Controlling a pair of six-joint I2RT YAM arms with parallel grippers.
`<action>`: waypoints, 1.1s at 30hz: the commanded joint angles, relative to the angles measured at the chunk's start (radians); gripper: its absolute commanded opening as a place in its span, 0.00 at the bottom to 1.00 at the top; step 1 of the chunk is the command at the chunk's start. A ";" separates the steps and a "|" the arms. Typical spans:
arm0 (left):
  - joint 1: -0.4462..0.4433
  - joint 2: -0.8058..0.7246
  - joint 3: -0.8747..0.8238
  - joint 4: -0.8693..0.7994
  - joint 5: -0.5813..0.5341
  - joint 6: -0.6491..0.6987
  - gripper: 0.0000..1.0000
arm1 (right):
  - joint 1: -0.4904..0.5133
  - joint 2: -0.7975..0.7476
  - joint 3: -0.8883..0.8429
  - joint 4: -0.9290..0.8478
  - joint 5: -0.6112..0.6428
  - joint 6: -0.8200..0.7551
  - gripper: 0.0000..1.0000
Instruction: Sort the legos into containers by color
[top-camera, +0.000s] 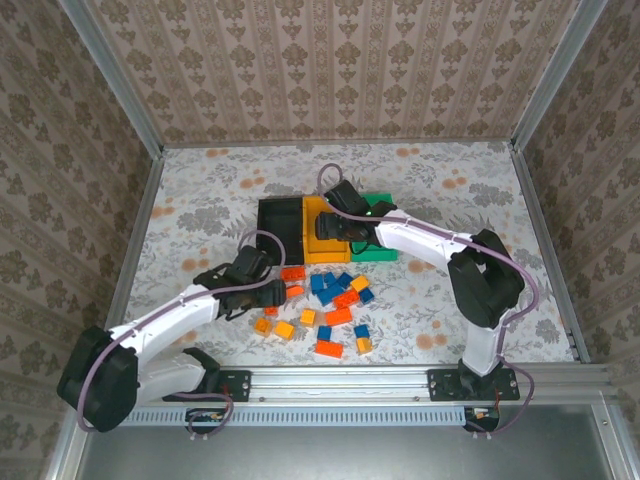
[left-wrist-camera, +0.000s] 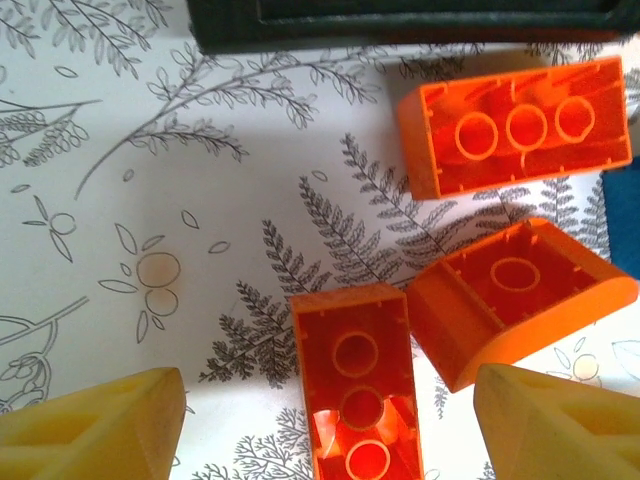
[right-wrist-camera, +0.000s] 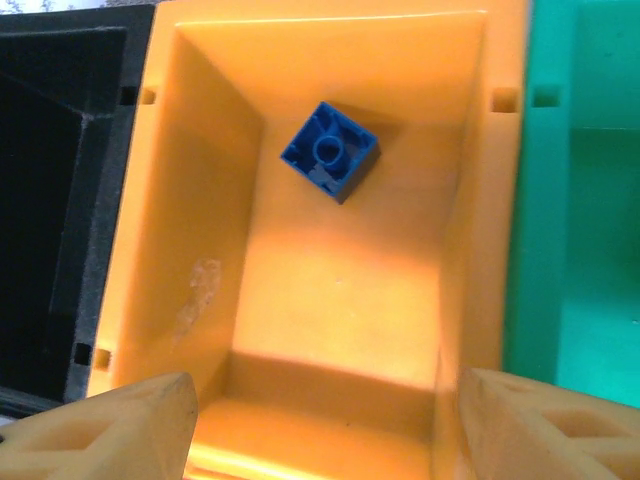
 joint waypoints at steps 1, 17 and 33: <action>-0.026 0.042 0.027 -0.041 -0.055 0.013 0.75 | -0.013 -0.054 -0.026 0.030 0.000 0.017 0.72; -0.046 0.186 0.025 0.031 -0.026 -0.025 0.49 | -0.049 -0.159 -0.113 0.064 -0.003 0.028 0.72; 0.040 0.082 0.374 -0.087 -0.074 0.094 0.24 | -0.050 -0.306 -0.290 0.109 -0.045 0.068 0.72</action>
